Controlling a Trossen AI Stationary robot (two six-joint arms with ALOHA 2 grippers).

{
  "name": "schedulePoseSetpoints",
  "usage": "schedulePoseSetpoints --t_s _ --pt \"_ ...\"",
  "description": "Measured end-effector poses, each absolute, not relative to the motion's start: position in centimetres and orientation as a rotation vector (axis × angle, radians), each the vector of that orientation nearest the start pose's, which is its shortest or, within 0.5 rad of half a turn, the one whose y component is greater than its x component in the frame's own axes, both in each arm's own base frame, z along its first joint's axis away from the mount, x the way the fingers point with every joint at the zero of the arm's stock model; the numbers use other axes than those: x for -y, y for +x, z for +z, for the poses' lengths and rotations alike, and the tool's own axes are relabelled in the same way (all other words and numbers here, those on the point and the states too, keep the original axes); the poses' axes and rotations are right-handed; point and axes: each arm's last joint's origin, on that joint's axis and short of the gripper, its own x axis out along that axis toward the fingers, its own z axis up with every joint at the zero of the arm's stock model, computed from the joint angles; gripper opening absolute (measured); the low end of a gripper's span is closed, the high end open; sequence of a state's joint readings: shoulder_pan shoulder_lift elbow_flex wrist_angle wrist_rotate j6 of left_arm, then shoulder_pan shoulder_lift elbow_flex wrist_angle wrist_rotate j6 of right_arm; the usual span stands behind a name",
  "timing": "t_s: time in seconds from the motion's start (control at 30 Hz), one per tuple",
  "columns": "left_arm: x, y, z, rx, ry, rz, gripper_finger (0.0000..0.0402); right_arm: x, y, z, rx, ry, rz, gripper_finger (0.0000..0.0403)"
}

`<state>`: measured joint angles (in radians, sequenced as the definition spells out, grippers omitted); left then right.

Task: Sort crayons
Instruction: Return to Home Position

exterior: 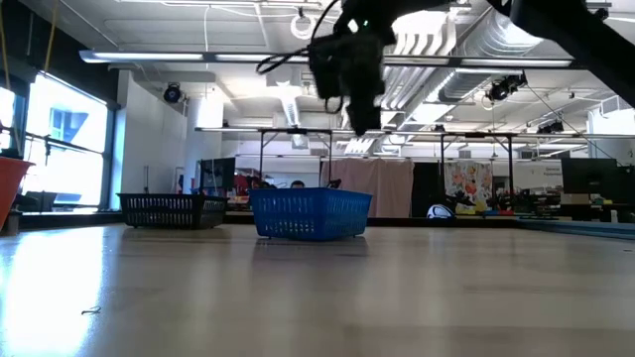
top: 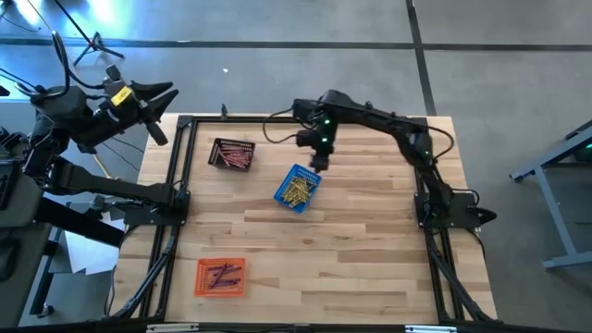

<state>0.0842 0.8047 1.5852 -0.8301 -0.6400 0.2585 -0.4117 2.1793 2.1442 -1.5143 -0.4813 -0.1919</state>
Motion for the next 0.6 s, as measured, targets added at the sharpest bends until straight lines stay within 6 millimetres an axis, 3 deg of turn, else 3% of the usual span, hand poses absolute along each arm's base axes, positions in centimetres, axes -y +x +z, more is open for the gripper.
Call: schedulePoseSetpoints --t_s 0.2,0.33,0.47,0.6 --pt "-2.2 5.8 50.0 -0.174 0.243 0.711 0.0076 13.8 35.7 33.5 -1.241 0.424 0.199 0.0112" --pt "-2.2 5.8 50.0 -0.180 0.246 0.710 0.0076 12.8 32.8 36.4 -1.049 0.389 0.064 0.0112" --pt "-2.2 5.8 50.0 -0.188 0.271 0.708 0.0076 11.8 30.1 36.3 -0.840 0.345 -0.153 0.0112" --pt "-2.2 5.8 50.1 -0.184 0.284 0.708 0.0076 11.0 28.2 33.8 -0.612 0.375 -0.237 0.0112"
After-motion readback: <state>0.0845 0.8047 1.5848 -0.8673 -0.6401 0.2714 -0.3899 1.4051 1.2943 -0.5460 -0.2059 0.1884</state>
